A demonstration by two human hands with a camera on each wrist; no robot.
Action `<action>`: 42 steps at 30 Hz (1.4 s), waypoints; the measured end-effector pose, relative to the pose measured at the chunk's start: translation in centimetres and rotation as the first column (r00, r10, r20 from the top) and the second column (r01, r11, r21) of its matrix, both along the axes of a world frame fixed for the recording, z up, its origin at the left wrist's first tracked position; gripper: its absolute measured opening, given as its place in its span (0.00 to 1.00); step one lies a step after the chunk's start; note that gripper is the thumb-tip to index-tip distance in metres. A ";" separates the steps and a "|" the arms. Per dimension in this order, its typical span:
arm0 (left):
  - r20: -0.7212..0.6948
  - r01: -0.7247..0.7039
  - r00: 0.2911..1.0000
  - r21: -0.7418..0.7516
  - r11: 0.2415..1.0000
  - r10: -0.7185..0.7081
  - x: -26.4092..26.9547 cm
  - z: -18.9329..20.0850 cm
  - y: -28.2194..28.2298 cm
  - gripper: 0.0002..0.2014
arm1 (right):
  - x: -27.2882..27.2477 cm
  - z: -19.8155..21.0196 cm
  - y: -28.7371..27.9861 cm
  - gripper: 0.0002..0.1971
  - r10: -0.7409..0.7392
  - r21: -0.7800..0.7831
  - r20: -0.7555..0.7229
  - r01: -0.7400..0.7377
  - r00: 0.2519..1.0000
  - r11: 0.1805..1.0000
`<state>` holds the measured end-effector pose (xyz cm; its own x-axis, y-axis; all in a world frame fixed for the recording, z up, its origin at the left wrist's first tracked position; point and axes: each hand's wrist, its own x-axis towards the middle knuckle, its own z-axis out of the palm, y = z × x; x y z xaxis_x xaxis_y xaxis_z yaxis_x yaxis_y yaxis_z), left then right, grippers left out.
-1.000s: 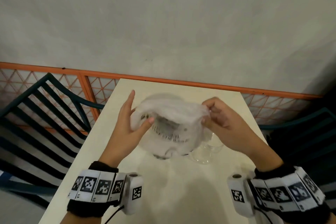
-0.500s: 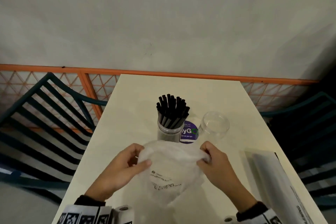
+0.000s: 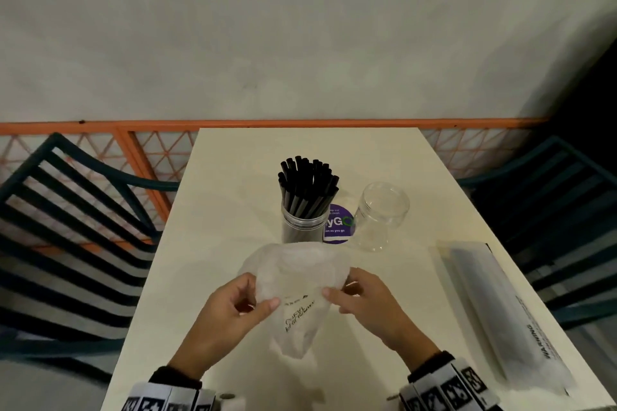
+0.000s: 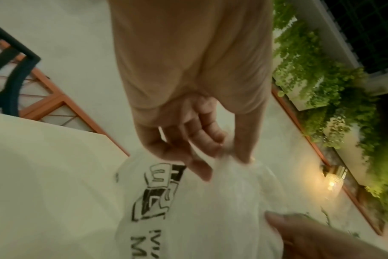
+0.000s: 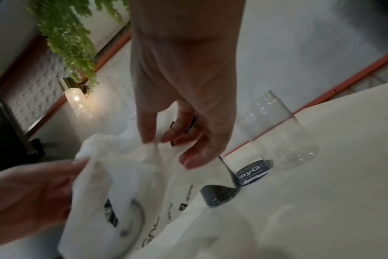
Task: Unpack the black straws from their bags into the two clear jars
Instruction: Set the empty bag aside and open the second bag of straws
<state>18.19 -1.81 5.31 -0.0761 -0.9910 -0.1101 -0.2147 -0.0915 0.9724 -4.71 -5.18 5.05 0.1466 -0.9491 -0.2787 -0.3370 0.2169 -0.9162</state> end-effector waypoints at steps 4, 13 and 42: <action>0.307 -0.193 0.898 -0.371 0.909 0.316 1.3 0.2 -0.2 0.09 | -0.4 -0.5 -0.4 0.10 -0.374 -0.468 -0.231 0.235 0.898 0.852; 0.193 -0.220 0.948 -0.185 0.958 0.255 2.8 -1.8 0.8 0.19 | -0.3 -1.5 0.1 0.15 0.221 -0.312 -0.196 -0.275 0.955 0.909; 0.725 0.091 0.679 0.073 0.993 -0.116 4.4 -5.8 4.5 0.23 | 6.5 -11.1 2.7 0.27 0.409 0.147 -0.850 -0.596 0.332 0.790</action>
